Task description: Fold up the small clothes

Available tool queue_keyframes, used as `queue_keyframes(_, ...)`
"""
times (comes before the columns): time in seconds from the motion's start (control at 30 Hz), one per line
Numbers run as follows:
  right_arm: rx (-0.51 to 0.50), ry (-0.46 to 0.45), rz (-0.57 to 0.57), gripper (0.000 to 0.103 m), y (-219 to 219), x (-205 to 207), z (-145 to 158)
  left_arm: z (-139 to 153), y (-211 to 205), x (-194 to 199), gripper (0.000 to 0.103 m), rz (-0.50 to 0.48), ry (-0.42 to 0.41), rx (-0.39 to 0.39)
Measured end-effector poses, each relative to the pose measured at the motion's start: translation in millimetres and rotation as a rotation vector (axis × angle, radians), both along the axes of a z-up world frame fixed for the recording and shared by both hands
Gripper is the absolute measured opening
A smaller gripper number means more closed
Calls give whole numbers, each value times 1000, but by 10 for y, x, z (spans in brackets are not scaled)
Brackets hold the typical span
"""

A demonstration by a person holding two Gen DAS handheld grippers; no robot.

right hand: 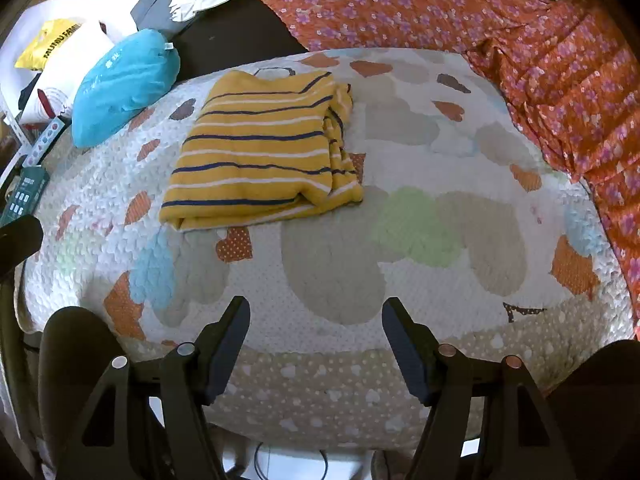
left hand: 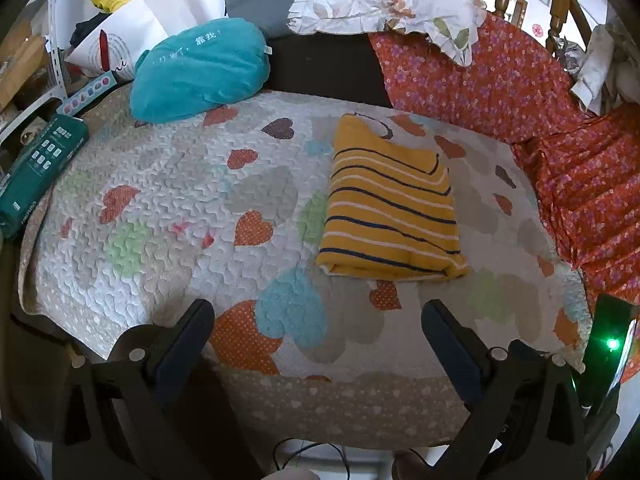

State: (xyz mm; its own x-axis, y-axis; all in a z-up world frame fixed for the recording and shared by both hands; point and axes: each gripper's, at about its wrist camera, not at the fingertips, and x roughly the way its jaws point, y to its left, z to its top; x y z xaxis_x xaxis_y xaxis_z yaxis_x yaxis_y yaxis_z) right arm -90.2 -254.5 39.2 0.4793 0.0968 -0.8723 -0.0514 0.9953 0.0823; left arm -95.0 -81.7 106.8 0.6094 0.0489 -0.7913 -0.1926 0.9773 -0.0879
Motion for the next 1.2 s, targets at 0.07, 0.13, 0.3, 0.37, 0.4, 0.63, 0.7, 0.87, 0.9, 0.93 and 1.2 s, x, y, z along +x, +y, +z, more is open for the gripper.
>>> queue_keyframes(0.07,1,9,3,74,24,19,-20,-9,10,5,103,0,3,5)
queue_keyframes(0.13,0,21,7,74,47,40,-52,-18,14,23,103,-3,8,14)
queue_keyframes(0.3,-4,48,8,74,58,145,-142,-91,9,106,103,-3,39,18)
queue_keyframes(0.37,-6,57,7,74,47,187,-175,-137,-11,166,103,-6,58,17)
queue_keyframes(0.4,-8,60,5,74,36,207,-194,-155,-22,187,103,-9,65,17)
queue_keyframes(0.63,-14,97,-33,75,-91,359,-353,-316,-141,341,103,-39,125,43)
queue_keyframes(0.7,-14,112,-40,75,-115,402,-415,-370,-158,386,103,-40,143,47)
queue_keyframes(0.87,-26,124,-33,75,-111,460,-529,-514,-184,497,103,-44,198,46)
queue_keyframes(0.9,-28,125,-33,75,-112,471,-548,-547,-194,521,103,-48,210,46)
queue_keyframes(0.93,-30,124,-33,75,-116,487,-561,-575,-205,543,103,-51,221,48)
queue_keyframes(1.2,-17,137,-50,75,-209,641,-658,-721,-289,698,103,-72,274,48)
